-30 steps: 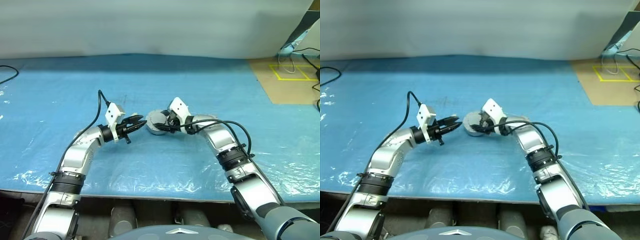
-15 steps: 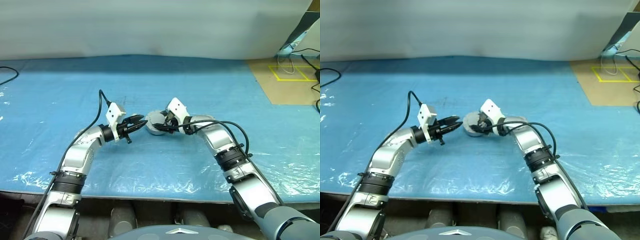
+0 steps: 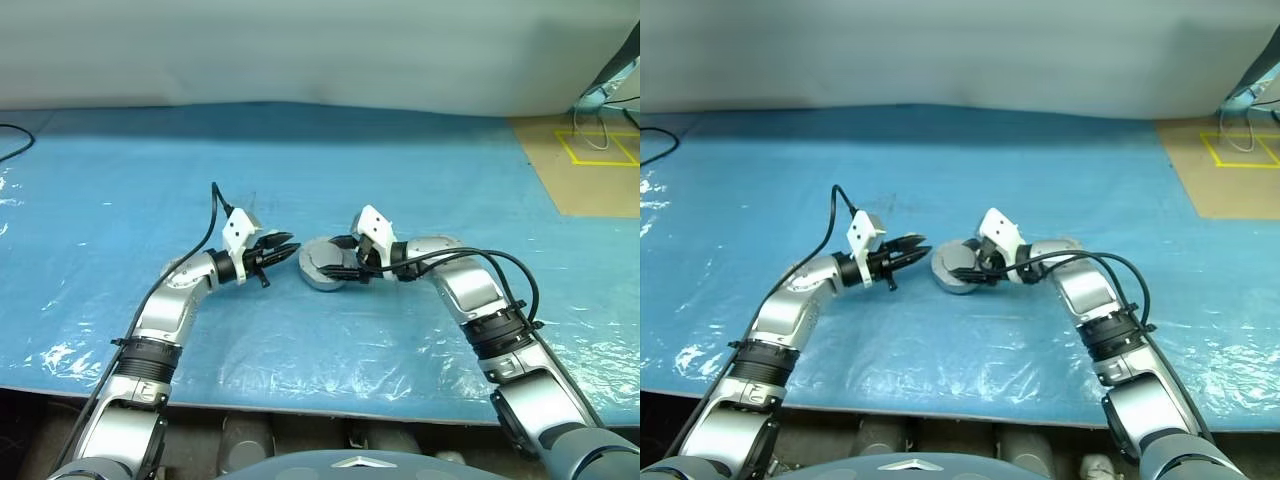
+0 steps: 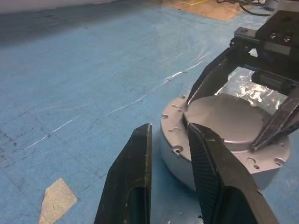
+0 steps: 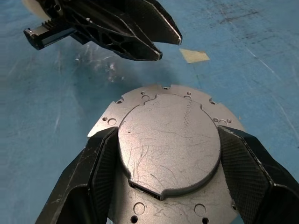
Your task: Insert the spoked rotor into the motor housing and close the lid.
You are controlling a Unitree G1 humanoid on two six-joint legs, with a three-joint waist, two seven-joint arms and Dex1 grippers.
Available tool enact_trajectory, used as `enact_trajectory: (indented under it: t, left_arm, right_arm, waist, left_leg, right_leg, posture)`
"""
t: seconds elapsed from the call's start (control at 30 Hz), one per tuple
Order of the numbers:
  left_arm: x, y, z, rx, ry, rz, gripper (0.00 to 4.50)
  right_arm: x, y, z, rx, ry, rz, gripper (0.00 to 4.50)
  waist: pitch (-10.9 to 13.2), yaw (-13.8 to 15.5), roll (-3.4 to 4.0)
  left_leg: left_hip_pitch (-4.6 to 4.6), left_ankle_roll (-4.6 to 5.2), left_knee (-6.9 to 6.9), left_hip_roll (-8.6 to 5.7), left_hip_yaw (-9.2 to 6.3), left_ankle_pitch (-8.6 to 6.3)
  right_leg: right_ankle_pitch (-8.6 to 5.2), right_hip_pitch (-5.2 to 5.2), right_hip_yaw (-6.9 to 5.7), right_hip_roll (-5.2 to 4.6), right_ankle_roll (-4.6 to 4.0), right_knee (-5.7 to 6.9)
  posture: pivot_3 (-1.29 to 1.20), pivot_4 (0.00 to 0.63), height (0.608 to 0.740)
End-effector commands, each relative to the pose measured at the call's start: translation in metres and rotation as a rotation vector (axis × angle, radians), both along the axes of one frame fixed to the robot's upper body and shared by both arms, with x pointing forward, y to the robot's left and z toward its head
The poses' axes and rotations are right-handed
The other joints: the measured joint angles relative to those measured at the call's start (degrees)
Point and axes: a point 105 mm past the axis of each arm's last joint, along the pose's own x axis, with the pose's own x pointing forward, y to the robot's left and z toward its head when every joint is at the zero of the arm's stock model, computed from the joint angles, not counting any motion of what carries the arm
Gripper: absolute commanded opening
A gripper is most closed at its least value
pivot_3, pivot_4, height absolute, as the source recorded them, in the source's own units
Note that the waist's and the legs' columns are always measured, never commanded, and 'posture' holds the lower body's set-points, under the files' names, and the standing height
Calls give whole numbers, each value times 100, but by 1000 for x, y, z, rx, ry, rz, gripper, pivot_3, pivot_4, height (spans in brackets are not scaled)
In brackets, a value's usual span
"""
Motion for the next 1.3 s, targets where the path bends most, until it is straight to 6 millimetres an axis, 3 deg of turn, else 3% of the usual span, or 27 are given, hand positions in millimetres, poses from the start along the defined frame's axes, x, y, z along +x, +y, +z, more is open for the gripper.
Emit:
enact_trajectory:
  t: [0.03,0.33,0.5,0.73,1.07,1.23,1.3]
  left_arm:
    - [-11,-5,8,-14,-14,-78,1222]
    - [-12,-17,-7,-6,18,-91,1222]
    - [-13,-19,-15,-1,35,-98,17]
    - [-13,-15,-31,64,48,-96,17]
    - [-22,-26,-48,142,28,-158,17]
    - [-15,-21,-49,149,3,-129,0]
    - [-12,-19,-49,149,0,-121,0]
  right_arm:
    - [-22,-13,-58,-113,214,-25,2949]
    - [-16,-9,-59,-113,177,-54,2949]
    - [-14,-11,-57,-112,169,-65,2949]
    - [-16,-11,-54,-113,168,-68,2949]
    - [-8,-7,-49,-130,84,-80,2949]
    - [-9,-9,-45,-108,75,-63,4464]
    - [-3,-12,-36,-64,84,-102,4464]
  waist:
    - [0,1,0]
    - [0,0,0]
    - [-1,-1,2]
    - [-4,0,4]
    - [-29,13,14]
    - [-33,15,20]
    - [-33,22,21]
  left_leg:
    - [2,-2,0,0,0,-2]
    - [28,-15,11,0,0,-19]
    - [33,-15,10,0,0,-18]
    - [34,-14,11,0,0,-18]
    - [37,-14,10,0,0,-19]
    - [81,5,9,0,-1,-31]
    - [92,5,9,-2,-1,-31]
  right_leg:
    - [0,0,0,0,0,0]
    - [-2,33,4,-3,-1,2]
    - [-2,36,5,-2,0,2]
    - [-2,49,4,-3,0,3]
    - [-3,54,5,-3,1,1]
    - [-27,92,7,-5,41,2]
    - [-30,99,10,-7,47,1]
  posture:
    - [0,150,740]
    - [0,150,740]
    - [0,150,740]
    - [0,150,740]
    - [0,150,740]
    - [0,150,740]
    - [0,150,740]
